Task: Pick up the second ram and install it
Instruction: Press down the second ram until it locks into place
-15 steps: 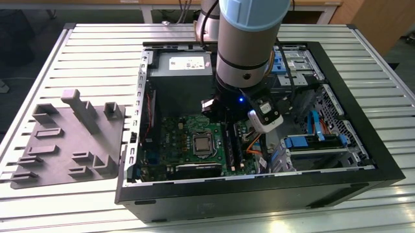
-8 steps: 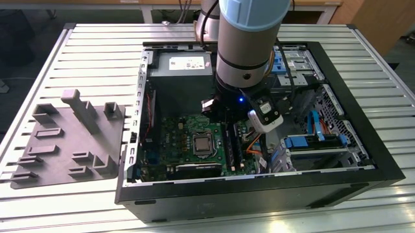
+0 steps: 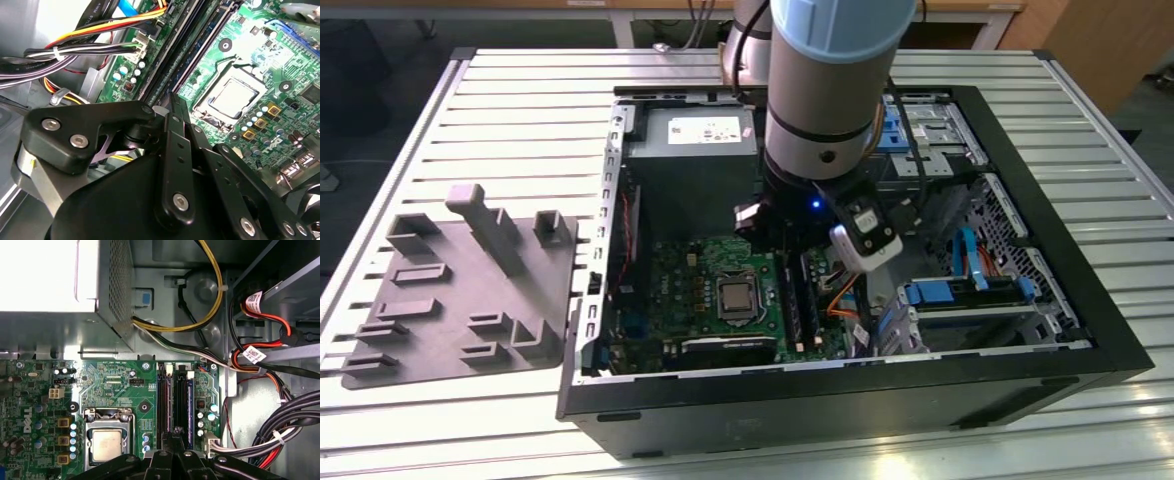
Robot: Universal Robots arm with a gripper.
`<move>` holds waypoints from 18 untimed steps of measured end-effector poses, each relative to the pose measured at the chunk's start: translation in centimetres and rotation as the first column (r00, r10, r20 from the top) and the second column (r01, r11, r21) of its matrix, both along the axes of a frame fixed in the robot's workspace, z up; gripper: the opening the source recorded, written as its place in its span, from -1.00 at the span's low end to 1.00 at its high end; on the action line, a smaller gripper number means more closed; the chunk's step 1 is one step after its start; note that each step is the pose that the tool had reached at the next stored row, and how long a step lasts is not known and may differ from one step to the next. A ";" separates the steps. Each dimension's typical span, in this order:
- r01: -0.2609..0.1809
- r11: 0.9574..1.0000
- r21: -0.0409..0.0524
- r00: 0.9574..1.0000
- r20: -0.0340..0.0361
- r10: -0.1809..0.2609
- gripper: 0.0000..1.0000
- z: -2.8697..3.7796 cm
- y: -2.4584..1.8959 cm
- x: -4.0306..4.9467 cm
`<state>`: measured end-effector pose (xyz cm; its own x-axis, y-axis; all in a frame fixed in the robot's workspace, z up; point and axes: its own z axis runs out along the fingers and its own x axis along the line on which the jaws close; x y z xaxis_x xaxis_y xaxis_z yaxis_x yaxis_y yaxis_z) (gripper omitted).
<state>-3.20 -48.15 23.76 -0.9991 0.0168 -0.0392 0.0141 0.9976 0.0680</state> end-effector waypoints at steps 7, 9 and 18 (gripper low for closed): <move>0.000 1.000 0.000 1.000 0.000 0.000 -0.79 0.00 0.32 0.00; 0.000 1.000 0.000 1.000 0.000 0.000 -0.79 -0.01 0.42 0.00; 0.000 1.000 0.000 1.000 0.000 0.000 -0.79 -0.01 0.78 0.00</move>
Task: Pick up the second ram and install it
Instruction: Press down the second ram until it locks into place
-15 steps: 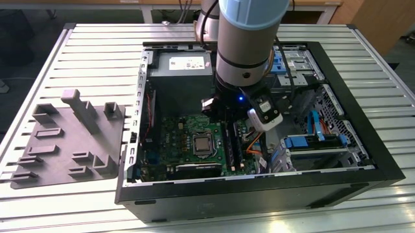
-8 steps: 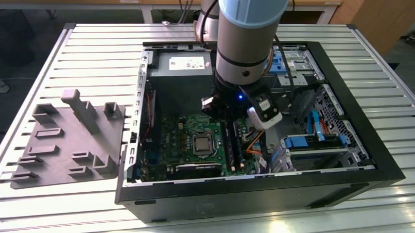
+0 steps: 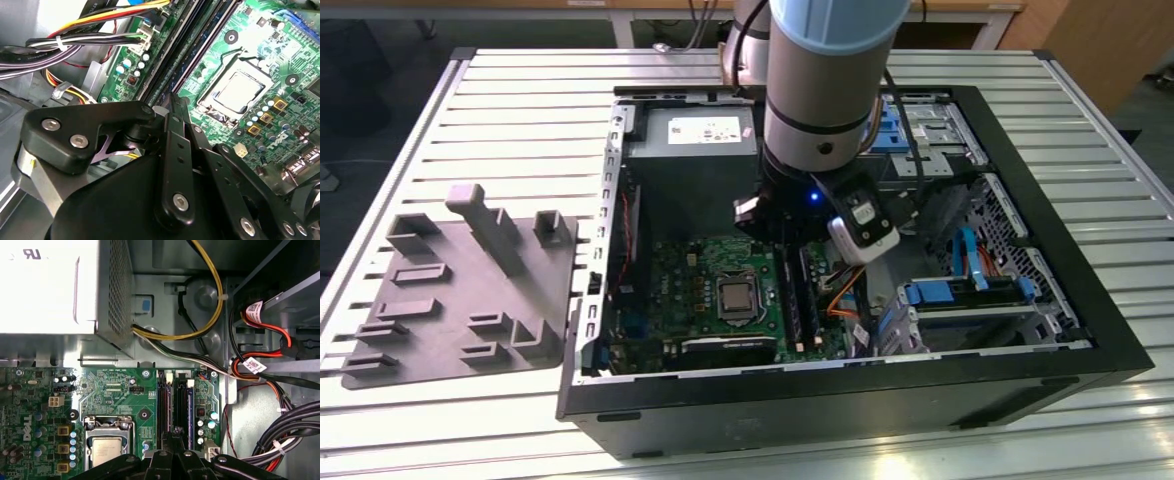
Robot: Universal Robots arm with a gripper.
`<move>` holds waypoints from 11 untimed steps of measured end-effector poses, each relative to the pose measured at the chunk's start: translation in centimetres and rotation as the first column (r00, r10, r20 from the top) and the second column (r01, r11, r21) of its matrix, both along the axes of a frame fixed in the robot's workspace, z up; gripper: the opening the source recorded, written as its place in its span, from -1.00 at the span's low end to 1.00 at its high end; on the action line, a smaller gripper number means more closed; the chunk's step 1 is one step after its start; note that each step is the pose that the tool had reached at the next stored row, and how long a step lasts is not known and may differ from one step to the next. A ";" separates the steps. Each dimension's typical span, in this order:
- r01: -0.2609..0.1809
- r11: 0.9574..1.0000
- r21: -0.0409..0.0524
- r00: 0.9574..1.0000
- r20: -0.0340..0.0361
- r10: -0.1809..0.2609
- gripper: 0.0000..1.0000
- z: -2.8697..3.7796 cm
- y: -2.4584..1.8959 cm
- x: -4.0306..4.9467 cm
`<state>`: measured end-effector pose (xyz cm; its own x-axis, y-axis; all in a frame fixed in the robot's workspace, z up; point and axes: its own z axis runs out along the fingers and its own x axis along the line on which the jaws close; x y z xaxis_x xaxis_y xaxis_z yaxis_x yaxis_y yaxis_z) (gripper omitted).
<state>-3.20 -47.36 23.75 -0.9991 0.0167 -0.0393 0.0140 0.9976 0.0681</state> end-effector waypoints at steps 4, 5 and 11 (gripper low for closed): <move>0.000 1.000 0.000 1.000 0.000 0.000 -0.79 0.00 0.09 0.00; 0.000 1.000 0.000 1.000 0.000 0.000 -0.79 0.01 0.11 0.00; 0.000 1.000 0.000 1.000 0.000 0.000 -0.79 0.00 0.20 0.00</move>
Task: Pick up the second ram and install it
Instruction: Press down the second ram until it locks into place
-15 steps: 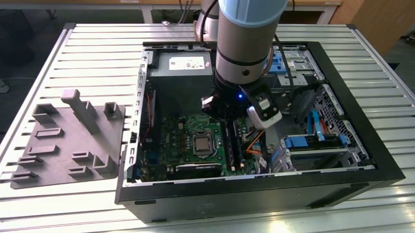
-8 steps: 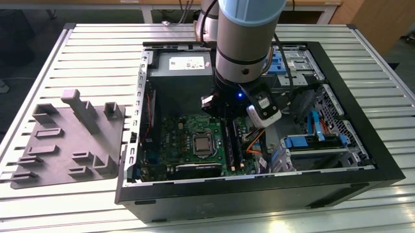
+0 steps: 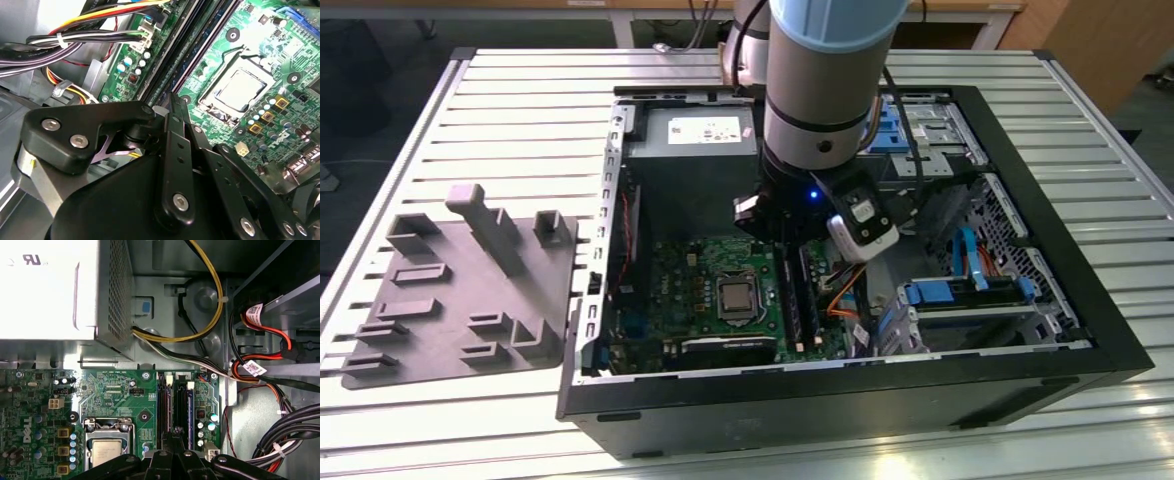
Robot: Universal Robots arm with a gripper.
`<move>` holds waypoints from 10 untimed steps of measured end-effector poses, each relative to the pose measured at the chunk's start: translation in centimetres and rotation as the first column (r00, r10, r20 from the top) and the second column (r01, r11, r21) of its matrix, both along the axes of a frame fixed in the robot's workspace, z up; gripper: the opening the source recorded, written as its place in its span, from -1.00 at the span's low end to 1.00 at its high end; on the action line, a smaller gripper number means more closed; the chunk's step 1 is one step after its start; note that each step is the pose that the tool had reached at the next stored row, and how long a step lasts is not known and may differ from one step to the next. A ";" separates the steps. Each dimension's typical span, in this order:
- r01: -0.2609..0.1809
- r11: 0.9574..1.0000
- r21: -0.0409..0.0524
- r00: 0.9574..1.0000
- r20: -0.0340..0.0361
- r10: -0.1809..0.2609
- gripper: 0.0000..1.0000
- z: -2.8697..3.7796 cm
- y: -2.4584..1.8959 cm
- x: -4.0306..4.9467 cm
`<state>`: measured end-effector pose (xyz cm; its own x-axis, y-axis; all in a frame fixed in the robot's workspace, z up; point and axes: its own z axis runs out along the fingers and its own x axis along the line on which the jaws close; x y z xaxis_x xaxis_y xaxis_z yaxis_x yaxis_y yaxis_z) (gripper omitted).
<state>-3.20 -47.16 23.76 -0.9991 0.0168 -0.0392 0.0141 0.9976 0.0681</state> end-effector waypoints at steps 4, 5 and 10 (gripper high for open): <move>0.000 1.000 0.000 1.000 0.000 0.000 -0.79 0.00 0.15 0.00; 0.000 1.000 0.000 1.000 0.000 0.000 -0.79 0.00 0.21 -0.01; 0.000 1.000 0.000 1.000 0.000 0.000 -0.79 0.00 0.71 0.00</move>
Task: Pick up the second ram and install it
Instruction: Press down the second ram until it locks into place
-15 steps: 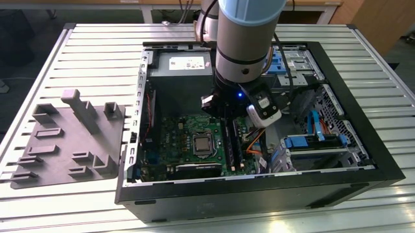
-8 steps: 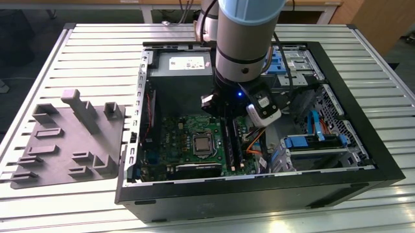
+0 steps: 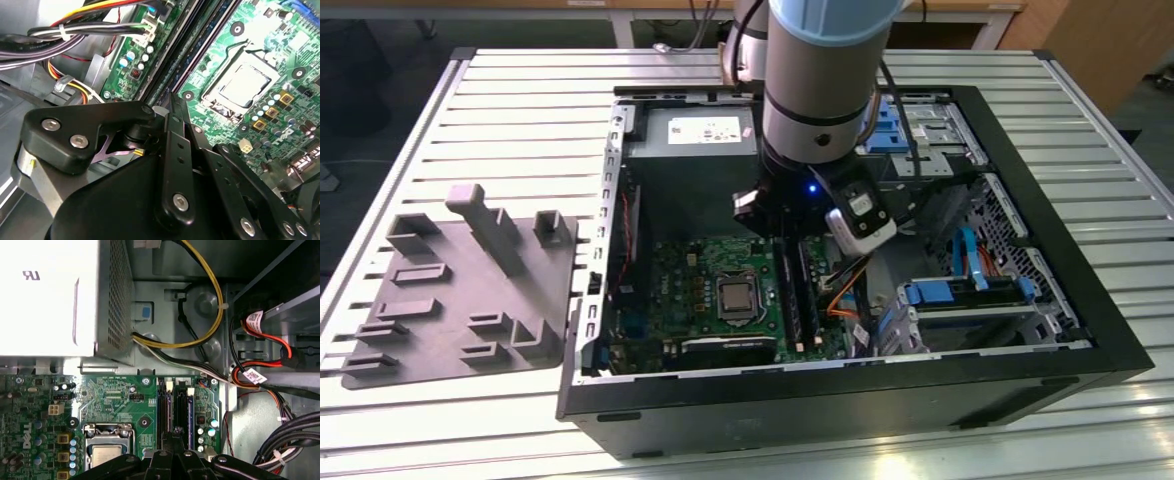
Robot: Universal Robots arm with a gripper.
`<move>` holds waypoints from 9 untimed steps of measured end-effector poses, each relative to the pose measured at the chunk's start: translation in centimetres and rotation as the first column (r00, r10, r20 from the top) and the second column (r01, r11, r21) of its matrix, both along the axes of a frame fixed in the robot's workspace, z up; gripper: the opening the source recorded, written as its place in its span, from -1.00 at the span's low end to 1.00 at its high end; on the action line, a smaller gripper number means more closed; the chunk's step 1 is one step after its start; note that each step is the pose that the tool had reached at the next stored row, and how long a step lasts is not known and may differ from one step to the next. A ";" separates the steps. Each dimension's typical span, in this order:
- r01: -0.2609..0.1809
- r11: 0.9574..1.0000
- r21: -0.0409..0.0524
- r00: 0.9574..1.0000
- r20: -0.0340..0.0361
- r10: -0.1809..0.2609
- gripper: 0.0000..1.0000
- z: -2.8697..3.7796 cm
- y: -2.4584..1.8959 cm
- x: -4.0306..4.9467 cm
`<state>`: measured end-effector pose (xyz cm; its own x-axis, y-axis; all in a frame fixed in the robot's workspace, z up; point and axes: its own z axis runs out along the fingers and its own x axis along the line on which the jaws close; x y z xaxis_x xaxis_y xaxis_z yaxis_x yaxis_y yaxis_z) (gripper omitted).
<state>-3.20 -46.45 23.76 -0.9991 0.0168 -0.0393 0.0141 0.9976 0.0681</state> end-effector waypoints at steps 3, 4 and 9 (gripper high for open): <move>0.000 1.000 0.000 1.000 0.000 0.000 -0.79 0.00 0.29 0.00; 0.000 1.000 0.000 1.000 0.000 0.000 -0.79 0.00 0.35 0.00; 0.000 1.000 0.000 1.000 0.000 0.000 -0.79 0.00 0.77 0.00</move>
<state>-3.20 -45.68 23.75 -0.9991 0.0167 -0.0392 0.0141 0.9976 0.0681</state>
